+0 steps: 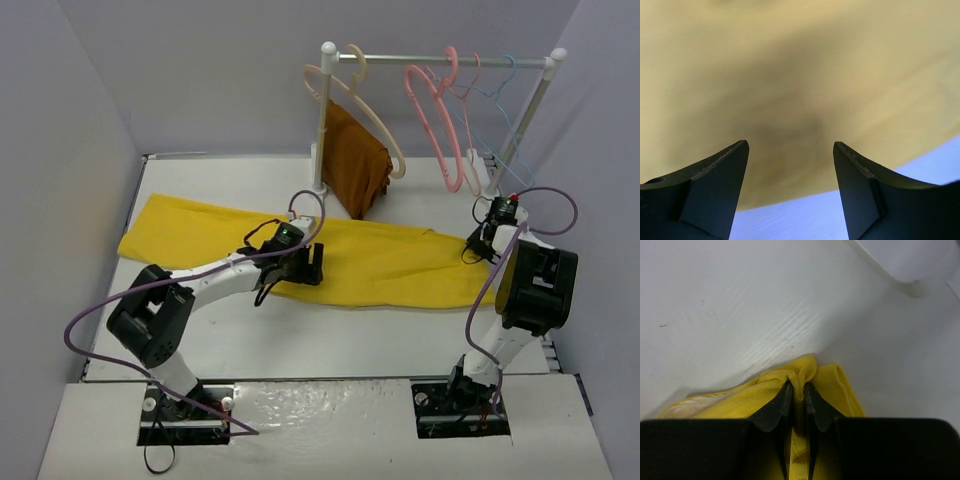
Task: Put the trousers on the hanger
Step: Fold the trousers at the center of the board.
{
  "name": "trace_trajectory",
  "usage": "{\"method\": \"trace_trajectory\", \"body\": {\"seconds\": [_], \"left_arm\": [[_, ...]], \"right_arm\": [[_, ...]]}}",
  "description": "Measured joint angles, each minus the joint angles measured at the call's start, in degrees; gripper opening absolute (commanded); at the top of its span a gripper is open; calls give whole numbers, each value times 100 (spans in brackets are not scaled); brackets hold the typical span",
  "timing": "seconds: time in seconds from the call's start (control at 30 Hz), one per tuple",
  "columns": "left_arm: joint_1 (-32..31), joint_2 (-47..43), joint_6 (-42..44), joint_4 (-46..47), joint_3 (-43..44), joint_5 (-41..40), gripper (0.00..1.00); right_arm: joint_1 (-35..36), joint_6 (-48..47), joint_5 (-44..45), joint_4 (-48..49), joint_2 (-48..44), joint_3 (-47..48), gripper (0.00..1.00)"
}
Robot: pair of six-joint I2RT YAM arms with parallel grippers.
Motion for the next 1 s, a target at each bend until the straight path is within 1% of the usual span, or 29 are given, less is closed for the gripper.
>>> {"method": "trace_trajectory", "body": {"seconds": [0.13, 0.3, 0.5, 0.6, 0.77, 0.9, 1.0], "left_arm": [[-621, 364, 365, 400, 959, 427, 66], [-1198, 1350, 692, 1072, 2180, 899, 66], [-1607, 2821, 747, 1726, 2880, 1325, 66], [-1734, 3295, 748, 2094, 3019, 1408, 66], [-1874, 3516, 599, 2426, 3166, 1505, 65], [-2009, 3364, 595, 2979, 2653, 1425, 64], [-2108, 3101, 500, 3543, 1982, 1314, 64]], "right_arm": [[44, -187, -226, 227, 56, -2, 0], [40, -397, -435, 341, 22, -72, 0], [42, -528, -671, 360, -27, -133, 0], [42, -590, -750, 360, -39, -148, 0], [39, -637, -786, 355, -50, -156, 0], [-8, -658, -877, 282, -50, -139, 0], [-93, -666, -1038, 131, -45, -96, 0]]}}
